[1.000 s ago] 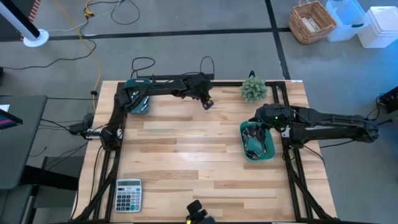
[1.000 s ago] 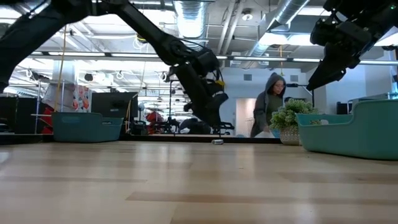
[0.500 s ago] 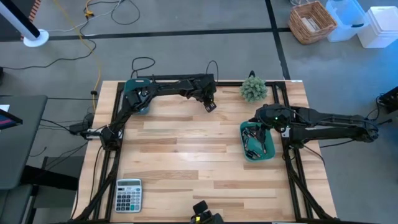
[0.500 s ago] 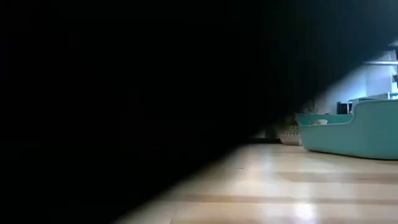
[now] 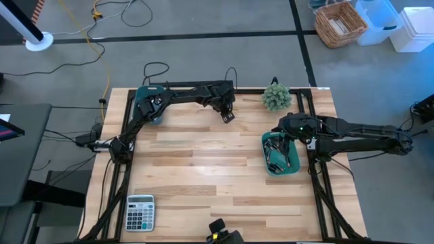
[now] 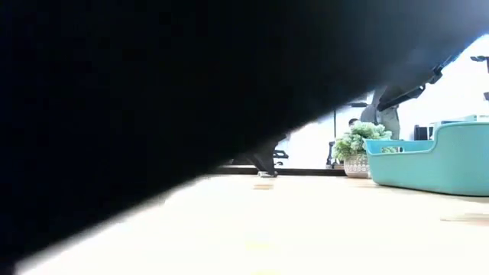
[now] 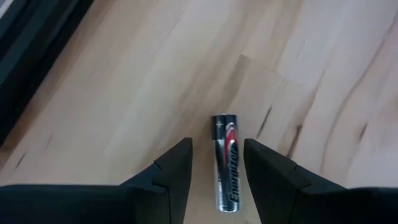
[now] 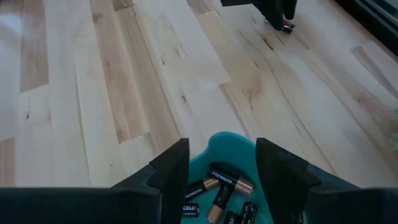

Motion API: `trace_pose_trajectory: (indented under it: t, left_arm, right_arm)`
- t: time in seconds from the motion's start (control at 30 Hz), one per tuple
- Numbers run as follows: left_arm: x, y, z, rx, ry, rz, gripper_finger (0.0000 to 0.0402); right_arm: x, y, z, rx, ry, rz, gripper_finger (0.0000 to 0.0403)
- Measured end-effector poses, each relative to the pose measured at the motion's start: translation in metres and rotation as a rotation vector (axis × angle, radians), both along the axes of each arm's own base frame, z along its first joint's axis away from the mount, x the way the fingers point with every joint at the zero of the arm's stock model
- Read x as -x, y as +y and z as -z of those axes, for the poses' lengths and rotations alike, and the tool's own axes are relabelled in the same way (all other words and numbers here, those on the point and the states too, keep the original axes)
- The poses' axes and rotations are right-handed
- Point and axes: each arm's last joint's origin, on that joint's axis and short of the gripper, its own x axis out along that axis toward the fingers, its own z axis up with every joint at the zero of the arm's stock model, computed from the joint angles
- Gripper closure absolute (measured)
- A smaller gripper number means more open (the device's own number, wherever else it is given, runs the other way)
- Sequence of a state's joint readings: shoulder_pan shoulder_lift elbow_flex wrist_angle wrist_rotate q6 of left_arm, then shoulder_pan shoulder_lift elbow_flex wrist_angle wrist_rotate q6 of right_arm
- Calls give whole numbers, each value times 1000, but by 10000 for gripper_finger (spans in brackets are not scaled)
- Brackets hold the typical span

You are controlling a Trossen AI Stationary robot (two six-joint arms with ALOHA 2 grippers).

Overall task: Sort batteries
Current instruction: Put the black-silver battery into the blue bin

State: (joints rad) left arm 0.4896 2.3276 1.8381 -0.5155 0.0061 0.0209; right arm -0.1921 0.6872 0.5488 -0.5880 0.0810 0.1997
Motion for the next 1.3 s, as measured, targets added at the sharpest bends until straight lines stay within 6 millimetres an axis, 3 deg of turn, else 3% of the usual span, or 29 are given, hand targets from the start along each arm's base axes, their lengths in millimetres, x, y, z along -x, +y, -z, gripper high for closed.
trace_pose_trajectory:
  t: [1.3]
  left_arm:
    - [1,-4,2,-52,73,68,276]
  right_arm:
    - [0,0,0,-1,0,1,207]
